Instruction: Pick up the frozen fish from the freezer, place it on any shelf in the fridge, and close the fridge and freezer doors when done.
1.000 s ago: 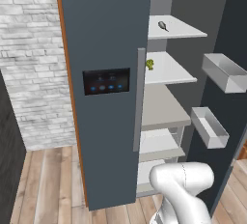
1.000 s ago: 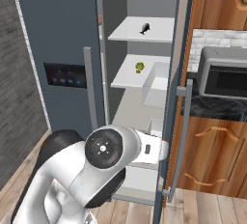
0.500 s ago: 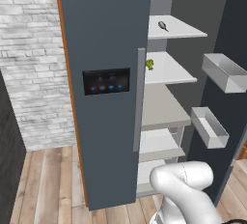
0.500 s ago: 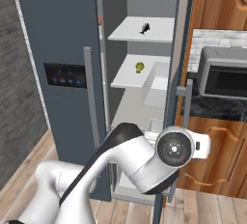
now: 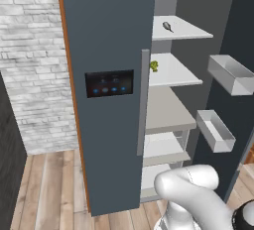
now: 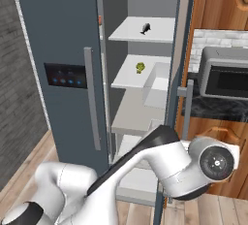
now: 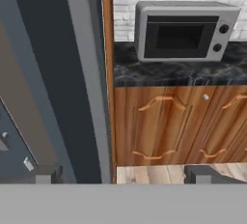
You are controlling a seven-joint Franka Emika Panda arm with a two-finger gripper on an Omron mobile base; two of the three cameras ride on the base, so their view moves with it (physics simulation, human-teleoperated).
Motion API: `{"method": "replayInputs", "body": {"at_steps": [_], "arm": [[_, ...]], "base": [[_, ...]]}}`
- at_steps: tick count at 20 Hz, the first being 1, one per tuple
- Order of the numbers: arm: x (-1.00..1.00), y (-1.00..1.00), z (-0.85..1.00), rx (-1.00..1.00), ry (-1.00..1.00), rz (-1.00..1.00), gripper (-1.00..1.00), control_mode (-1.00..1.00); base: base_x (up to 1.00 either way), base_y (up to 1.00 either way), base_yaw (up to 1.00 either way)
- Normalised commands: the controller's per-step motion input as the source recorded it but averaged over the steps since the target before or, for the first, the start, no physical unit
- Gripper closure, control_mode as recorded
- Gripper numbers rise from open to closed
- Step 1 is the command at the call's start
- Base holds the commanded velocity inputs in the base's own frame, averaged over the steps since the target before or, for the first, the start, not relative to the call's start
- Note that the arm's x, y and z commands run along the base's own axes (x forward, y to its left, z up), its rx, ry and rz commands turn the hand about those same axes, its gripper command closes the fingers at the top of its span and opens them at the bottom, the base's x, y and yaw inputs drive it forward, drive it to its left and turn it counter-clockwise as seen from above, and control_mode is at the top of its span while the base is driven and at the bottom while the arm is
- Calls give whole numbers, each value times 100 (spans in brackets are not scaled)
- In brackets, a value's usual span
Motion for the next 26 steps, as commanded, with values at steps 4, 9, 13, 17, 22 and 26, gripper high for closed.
{"method": "replayInputs", "body": {"at_steps": [4,9,13,17,22,26], "arm": [[35,-36,0,3,0,0,-100,-100],[40,-6,-17,0,0,0,-100,-100],[59,0,-26,0,0,0,-100,-100],[70,-13,-10,1,0,0,-100,-100],[51,-1,0,6,0,1,-100,-100],[34,31,0,12,0,9,-100,-100]], "base": [[0,0,0],[0,0,0],[0,0,0],[0,0,0],[0,0,0],[0,0,0]]}}
